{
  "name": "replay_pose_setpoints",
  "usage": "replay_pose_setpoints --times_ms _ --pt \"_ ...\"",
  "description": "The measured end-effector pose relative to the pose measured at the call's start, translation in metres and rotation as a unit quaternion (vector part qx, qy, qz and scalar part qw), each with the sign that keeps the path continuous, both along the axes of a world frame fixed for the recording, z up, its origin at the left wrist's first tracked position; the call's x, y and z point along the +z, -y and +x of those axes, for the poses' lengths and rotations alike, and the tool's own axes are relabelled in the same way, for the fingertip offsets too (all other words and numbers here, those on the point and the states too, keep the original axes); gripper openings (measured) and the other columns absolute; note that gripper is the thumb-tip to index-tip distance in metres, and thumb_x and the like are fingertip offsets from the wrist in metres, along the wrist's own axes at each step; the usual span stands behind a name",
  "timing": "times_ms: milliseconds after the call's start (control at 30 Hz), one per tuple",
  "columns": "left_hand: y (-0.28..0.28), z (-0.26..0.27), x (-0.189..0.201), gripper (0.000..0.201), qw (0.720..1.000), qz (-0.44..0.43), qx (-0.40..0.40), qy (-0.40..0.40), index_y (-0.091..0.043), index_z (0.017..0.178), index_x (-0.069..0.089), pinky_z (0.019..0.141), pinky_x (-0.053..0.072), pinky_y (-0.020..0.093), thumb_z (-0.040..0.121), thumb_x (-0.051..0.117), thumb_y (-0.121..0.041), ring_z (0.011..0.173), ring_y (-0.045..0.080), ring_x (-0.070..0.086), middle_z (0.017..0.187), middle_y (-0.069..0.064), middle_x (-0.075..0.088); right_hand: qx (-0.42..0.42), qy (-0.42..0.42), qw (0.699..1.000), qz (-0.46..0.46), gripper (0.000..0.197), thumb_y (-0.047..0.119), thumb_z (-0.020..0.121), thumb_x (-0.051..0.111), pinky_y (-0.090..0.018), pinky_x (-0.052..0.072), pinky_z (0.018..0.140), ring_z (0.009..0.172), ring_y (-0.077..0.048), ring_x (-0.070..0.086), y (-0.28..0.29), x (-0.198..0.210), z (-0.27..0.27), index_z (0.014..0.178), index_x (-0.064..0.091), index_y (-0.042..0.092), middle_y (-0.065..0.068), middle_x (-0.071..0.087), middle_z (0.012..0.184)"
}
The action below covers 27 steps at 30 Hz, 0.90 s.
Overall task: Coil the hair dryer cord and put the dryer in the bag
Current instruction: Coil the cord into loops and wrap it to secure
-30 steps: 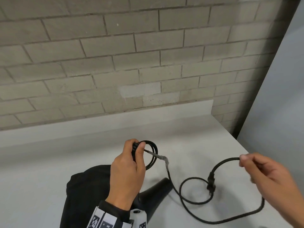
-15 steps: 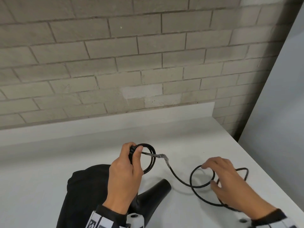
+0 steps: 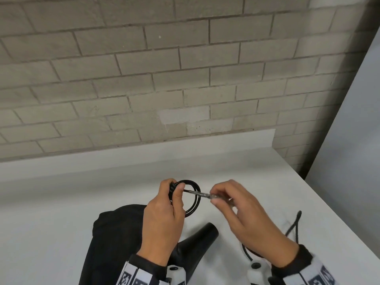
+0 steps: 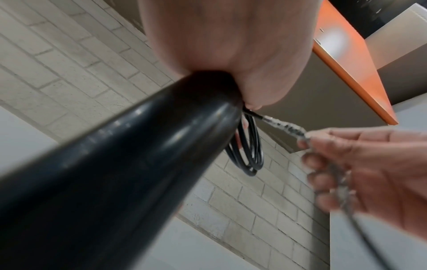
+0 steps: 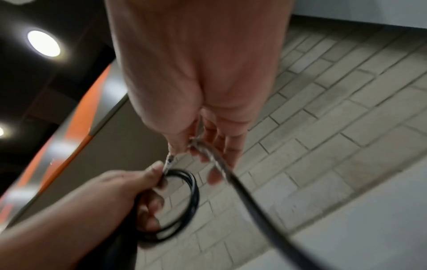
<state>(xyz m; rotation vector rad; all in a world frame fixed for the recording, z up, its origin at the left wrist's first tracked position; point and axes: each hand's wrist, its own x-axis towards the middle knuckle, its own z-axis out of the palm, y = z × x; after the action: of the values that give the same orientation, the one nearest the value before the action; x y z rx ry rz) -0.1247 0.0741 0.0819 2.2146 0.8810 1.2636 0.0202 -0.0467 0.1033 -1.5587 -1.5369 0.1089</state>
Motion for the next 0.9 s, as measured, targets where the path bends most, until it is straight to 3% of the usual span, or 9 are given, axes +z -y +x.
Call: replay_pose_setpoints --times_ms 100,200,333,433,533,633,733,800,900 --pt "-0.001 0.0 -0.002 0.028 0.999 0.026 0.0 -0.019 -0.035 0.103 0.046 0.047 0.05 0.036 0.099 0.028 -0.057 0.047 0.012 0.061 0.057 -0.007 0.058 0.004 0.026 0.999 0.04 0.008 0.018 0.098 0.053 -0.008 0.035 0.071 0.079 -0.004 0.05 -0.001 0.027 -0.002 0.101 0.06 0.02 0.013 0.049 0.09" --pt "0.0 -0.003 -0.003 0.037 0.999 0.04 -0.01 -0.016 -0.036 0.105 0.045 0.045 0.05 0.037 0.097 0.024 -0.065 0.048 0.011 0.059 0.056 -0.009 0.057 0.015 0.033 0.998 0.06 0.01 0.017 0.097 0.054 -0.007 0.035 0.073 0.079 0.001 0.05 -0.011 0.046 -0.002 0.102 0.062 0.015 0.011 0.049 0.09" --pt "0.004 -0.005 0.004 0.041 0.996 0.077 -0.033 -0.008 -0.032 0.104 0.05 0.046 0.042 0.014 0.095 0.033 -0.068 0.047 0.008 0.052 0.054 -0.016 0.05 0.038 0.019 0.998 0.051 0.011 0.019 0.097 0.054 -0.007 0.037 0.074 0.082 0.002 0.051 -0.026 0.061 -0.002 0.103 0.063 0.014 0.013 0.051 0.091" --pt "0.007 -0.003 0.006 0.037 0.994 0.099 -0.04 -0.007 -0.029 0.099 0.053 0.045 0.037 0.014 0.092 0.046 -0.065 0.044 0.008 0.044 0.05 -0.014 0.042 0.068 0.005 0.997 0.033 0.009 0.018 0.097 0.056 -0.009 0.04 0.074 0.084 -0.002 0.053 -0.035 0.067 -0.007 0.101 0.063 0.016 0.012 0.054 0.09" --pt "0.01 -0.003 0.007 0.029 0.992 0.117 -0.044 0.005 -0.026 0.093 0.053 0.043 0.029 0.009 0.097 0.047 -0.055 0.04 0.0 0.032 0.051 -0.022 0.03 0.082 -0.005 0.996 0.032 0.009 0.018 0.097 0.056 -0.013 0.043 0.075 0.087 -0.006 0.055 -0.044 0.068 -0.011 0.099 0.064 0.016 0.012 0.056 0.09" --pt "0.013 -0.003 0.006 0.034 0.99 0.128 -0.053 0.014 -0.02 0.087 0.056 0.046 0.024 0.007 0.1 0.045 -0.049 0.042 0.001 0.03 0.055 -0.022 0.029 0.071 -0.086 0.994 0.009 0.01 0.022 0.096 0.058 -0.021 0.05 0.072 0.086 -0.009 0.059 -0.051 0.064 -0.009 0.098 0.066 0.017 0.011 0.063 0.09" --pt "0.016 -0.003 0.004 0.034 0.988 0.136 -0.065 0.022 -0.02 0.087 0.056 0.043 0.026 0.01 0.102 0.042 -0.047 0.043 0.002 0.031 0.056 -0.021 0.031 0.068 -0.176 0.981 -0.05 0.009 0.021 0.095 0.059 -0.022 0.05 0.065 0.072 -0.004 0.06 -0.057 0.051 -0.003 0.097 0.066 0.016 0.008 0.066 0.084" --pt "0.017 -0.003 0.002 0.035 0.988 0.135 -0.069 0.03 -0.019 0.089 0.057 0.042 0.028 0.012 0.102 0.041 -0.047 0.042 0.003 0.032 0.056 -0.019 0.034 0.094 -0.211 0.969 -0.085 0.011 0.019 0.096 0.058 -0.021 0.046 0.062 0.063 -0.001 0.056 -0.056 0.04 -0.001 0.095 0.065 0.011 0.001 0.068 0.082" --pt "0.019 -0.004 0.001 0.033 0.989 0.128 -0.071 0.033 -0.023 0.096 0.055 0.04 0.035 0.017 0.103 0.037 -0.05 0.041 0.007 0.045 0.053 -0.014 0.05 0.109 -0.249 0.956 -0.11 0.022 0.022 0.098 0.054 -0.014 0.045 0.063 0.066 0.002 0.059 -0.049 0.027 0.001 0.093 0.068 0.006 0.001 0.068 0.077"
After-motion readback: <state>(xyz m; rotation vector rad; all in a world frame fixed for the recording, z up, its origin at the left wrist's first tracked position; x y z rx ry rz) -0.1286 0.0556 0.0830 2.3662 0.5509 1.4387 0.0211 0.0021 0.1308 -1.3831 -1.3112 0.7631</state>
